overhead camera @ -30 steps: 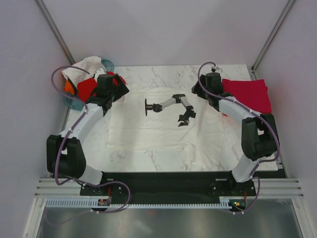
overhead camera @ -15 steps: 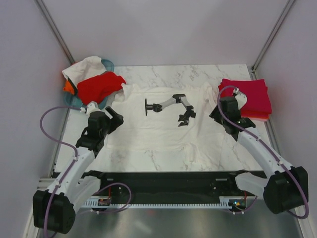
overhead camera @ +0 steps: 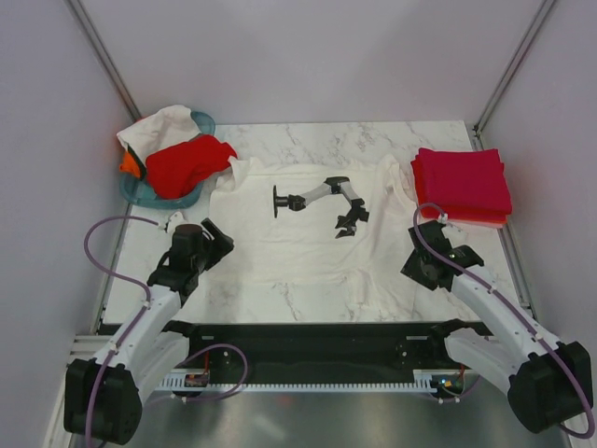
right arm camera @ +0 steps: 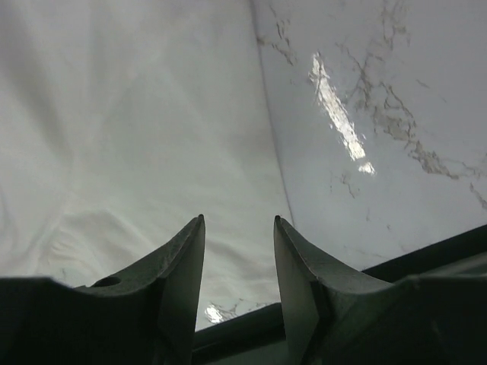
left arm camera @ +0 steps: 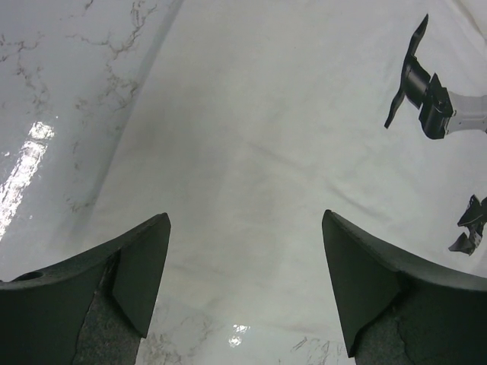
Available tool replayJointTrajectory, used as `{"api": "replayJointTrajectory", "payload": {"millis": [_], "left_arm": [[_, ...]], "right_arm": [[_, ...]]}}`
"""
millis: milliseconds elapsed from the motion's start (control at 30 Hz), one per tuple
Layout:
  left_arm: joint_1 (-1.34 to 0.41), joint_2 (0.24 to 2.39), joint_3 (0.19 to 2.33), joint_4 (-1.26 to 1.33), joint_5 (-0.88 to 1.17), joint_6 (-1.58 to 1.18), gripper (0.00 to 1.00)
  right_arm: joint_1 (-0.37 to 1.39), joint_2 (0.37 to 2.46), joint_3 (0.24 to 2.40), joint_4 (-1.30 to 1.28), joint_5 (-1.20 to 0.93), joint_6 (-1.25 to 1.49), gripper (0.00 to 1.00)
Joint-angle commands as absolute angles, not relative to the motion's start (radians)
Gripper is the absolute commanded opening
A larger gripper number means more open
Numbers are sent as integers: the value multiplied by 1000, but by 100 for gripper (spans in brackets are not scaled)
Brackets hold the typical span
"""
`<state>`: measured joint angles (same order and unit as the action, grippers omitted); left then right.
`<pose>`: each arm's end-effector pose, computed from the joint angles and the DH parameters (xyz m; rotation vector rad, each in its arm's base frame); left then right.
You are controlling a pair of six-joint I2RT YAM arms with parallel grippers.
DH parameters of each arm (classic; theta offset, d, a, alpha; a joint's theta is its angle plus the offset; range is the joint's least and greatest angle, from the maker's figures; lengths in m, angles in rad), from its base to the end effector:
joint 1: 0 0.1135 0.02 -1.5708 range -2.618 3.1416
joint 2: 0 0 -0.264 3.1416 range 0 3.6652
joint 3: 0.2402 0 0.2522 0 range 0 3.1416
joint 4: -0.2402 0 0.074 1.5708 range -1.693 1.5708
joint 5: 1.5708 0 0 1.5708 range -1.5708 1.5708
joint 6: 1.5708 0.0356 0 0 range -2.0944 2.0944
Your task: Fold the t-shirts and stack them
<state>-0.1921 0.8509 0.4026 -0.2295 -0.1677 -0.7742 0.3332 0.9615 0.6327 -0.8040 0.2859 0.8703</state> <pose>0.1756 -0.0281 0.1915 -0.7346 2.1359 -0.3340 0.1602 0.0448 0.2097 0.7768 2.5061 0.0193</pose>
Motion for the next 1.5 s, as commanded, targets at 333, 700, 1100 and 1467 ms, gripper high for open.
{"api": "replayJointTrajectory", "payload": {"millis": [333, 700, 1100, 1467], "left_arm": [[-193, 825, 399, -213, -140, -801, 87], [-193, 902, 400, -244, -221, -870, 82], [-193, 1020, 515, -210, -138, -854, 68], [-195, 1146, 557, -164, -132, -890, 10]], "right_arm": [[402, 1058, 663, -934, 236, 998, 49], [451, 1155, 667, -901, 181, 1022, 50], [449, 1354, 925, -657, 310, 801, 26], [425, 1540, 974, -523, 351, 788, 0]]}}
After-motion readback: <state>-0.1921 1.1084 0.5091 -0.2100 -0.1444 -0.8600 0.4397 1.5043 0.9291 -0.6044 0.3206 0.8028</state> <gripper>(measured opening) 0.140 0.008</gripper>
